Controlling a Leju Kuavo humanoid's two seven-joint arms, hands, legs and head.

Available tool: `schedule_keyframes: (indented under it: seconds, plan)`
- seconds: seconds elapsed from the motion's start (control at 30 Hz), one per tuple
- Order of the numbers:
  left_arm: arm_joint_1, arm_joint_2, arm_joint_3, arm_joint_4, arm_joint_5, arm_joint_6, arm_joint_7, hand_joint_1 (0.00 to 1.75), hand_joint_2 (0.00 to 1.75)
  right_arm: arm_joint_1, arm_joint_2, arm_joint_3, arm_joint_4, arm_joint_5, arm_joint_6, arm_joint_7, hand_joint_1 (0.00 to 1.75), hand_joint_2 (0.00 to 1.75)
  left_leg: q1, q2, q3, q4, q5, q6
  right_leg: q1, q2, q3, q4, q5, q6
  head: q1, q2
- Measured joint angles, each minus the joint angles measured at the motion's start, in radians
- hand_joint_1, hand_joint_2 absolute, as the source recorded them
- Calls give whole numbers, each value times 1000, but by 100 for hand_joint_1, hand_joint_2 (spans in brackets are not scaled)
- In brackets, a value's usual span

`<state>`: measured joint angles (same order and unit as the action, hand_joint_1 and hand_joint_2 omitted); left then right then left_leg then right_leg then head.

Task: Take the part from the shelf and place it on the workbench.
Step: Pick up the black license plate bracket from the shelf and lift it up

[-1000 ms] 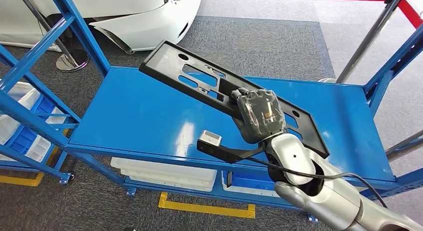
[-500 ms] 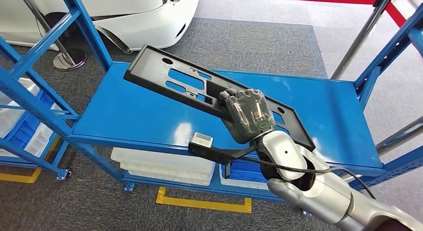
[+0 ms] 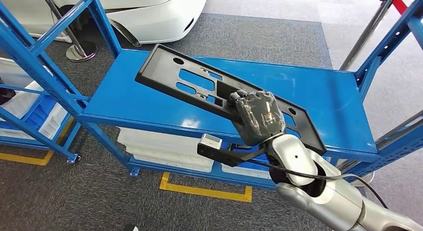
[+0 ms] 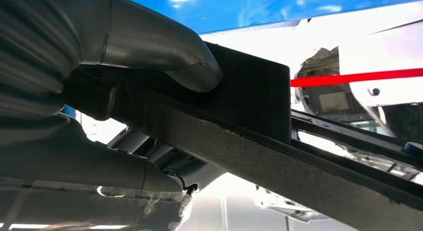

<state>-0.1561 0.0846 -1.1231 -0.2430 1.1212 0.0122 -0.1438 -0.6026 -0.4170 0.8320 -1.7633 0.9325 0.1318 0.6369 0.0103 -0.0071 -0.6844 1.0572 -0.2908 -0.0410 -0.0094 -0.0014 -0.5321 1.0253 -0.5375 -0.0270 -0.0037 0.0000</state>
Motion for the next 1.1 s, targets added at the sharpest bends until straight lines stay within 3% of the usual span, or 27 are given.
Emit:
schedule_keyframes:
  seconds: [0.07, 0.13, 0.17, 0.2, 0.23, 0.3, 0.37, 0.43, 0.5, 0.57, 0.63, 0.67, 0.7, 0.73, 0.8, 0.87, 0.9, 0.97, 1.0, 1.03, 1.1]
  plan:
    - [-1, -1, 0, 0, -2, 0, 4, 0, 175, 0, 0, 0, -1, 0, 0, 0, 175, 175, 3, 0, -30, 84, -87, -8, -1, -3, -20, -3, 20, -18, -8, 0]
    - [-3, -2, 0, 0, -3, 0, 5, 0, 175, 0, 0, 0, -2, 0, 0, 0, 175, 175, 5, 1, -62, 212, -171, -12, 2, -4, -45, -1, 40, -24, -20, 0]
    - [-3, -2, 0, 0, -3, 0, 6, 0, 175, 1, 0, 0, -2, 0, 0, 0, 175, 175, 5, 1, -66, 260, -183, -13, 4, -4, -59, 1, 50, -24, -24, 0]
    - [-4, -2, 0, 0, -3, 0, 7, 0, 175, 1, 0, 0, -2, 0, 0, 0, 175, 175, 5, 1, -55, 279, -173, -13, 6, -4, -73, 2, 60, -24, -28, 0]
    - [-5, -2, 0, 0, -4, 0, 7, 0, 175, 1, 0, 0, -2, 0, 0, 0, 175, 175, 5, 1, -28, 265, -148, -10, 8, -4, -87, 4, 70, -23, -31, 0]
    - [-9, -2, 0, 0, -4, 0, 8, 0, 175, 1, 0, -1, -3, 0, 0, 0, 175, 175, 3, 1, 72, 149, -108, 0, 12, -4, -109, 5, 89, -19, -37, 0]
    - [-15, -2, 0, 0, -4, 0, 8, 0, 175, 1, -1, -3, -4, 0, -1, 0, 175, 175, -2, 1, 162, 9, -116, 12, 13, -6, -121, 5, 107, -9, -36, 0]
    - [-18, -3, 0, 0, -4, 0, 8, 0, 175, 2, -1, -5, -5, 0, -1, 0, 175, 175, -9, 0, 184, -48, -119, 23, 10, -8, -127, 0, 126, 4, -32, 0]
    - [-17, -4, 0, 0, -4, 0, 9, 0, 175, 6, -3, -7, -5, 0, -2, 0, 175, 175, -8, 3, 169, -57, -96, 37, 5, -6, -138, 6, 120, 17, -31, 0]
    - [-18, -6, 0, 0, -4, 0, 12, 0, 175, 11, -5, -9, -5, 0, -3, 0, 175, 175, -5, 7, 144, -63, -69, 51, 3, -2, -162, 71, 41, 25, -23, 0]
    - [-18, -7, 0, 0, -5, 0, 13, 0, 175, 17, -5, -10, -5, 2, -4, 0, 175, 175, -7, 7, 114, -61, -46, 57, 1, -1, -189, 195, -56, 29, -11, 0]
    - [-18, -7, 0, 0, -6, 0, 14, 0, 175, 20, -5, -10, -5, 3, -4, 0, 175, 175, -8, 7, 98, -59, -36, 57, 0, -1, -195, 251, -75, 30, -6, 0]
    - [-18, -8, 0, 0, -8, 0, 16, 0, 175, 22, -5, -11, -5, 3, -4, 0, 175, 175, -8, 7, 82, -56, -25, 57, 0, -1, -190, 282, -68, 31, -1, 0]
    - [-18, -8, 0, 0, -9, 0, 18, 0, 175, 23, -5, -11, -5, 4, -4, 0, 175, 175, -8, 8, 65, -51, -16, 55, 0, -1, -170, 281, -42, 32, 4, 0]
    - [-18, -8, 0, 0, -12, 0, 22, 0, 175, 24, -5, -12, -5, 6, -7, 1, 175, 175, -7, 10, 33, -37, -1, 49, 0, -5, -84, 182, 7, 31, 12, 0]
    - [-19, -9, 0, 0, -13, 0, 24, 0, 175, 26, -5, -18, -6, 9, -12, 5, 175, 175, -9, 12, 13, -25, 13, 40, 4, -10, 5, 45, -2, 24, 17, 0]
    - [-19, -9, 0, 0, -14, 0, 25, 0, 175, 27, -5, -22, -6, 10, -15, 8, 175, 175, -9, 12, 9, -23, 20, 35, 7, -10, 26, 7, -13, 19, 17, 0]
    - [-19, -8, 0, 0, -15, 0, 25, 0, 175, 32, -5, -29, -7, 11, -20, 11, 175, 175, -9, 14, 3, -24, 36, 23, 9, -7, 24, -11, -7, 7, 15, 0]
    - [-19, -8, 0, 0, -15, 0, 26, 0, 175, 33, -5, -31, -7, 11, -21, 13, 175, 175, -8, 13, -4, -19, 29, 17, 8, -6, 17, -13, 4, 0, 14, 0]
    - [-19, -8, 0, 0, -15, 0, 26, 0, 175, 34, -5, -32, -7, 11, -21, 14, 175, 175, -8, 13, -14, 1, 5, 11, 5, -6, 7, -16, 14, -9, 11, 0]
    - [-19, -8, 0, 0, -15, 0, 27, 0, 175, 35, -4, -33, -7, 10, -22, 15, 175, 175, -4, 11, -41, 95, -90, 2, 5, -3, -18, -16, 36, -22, -1, 0]
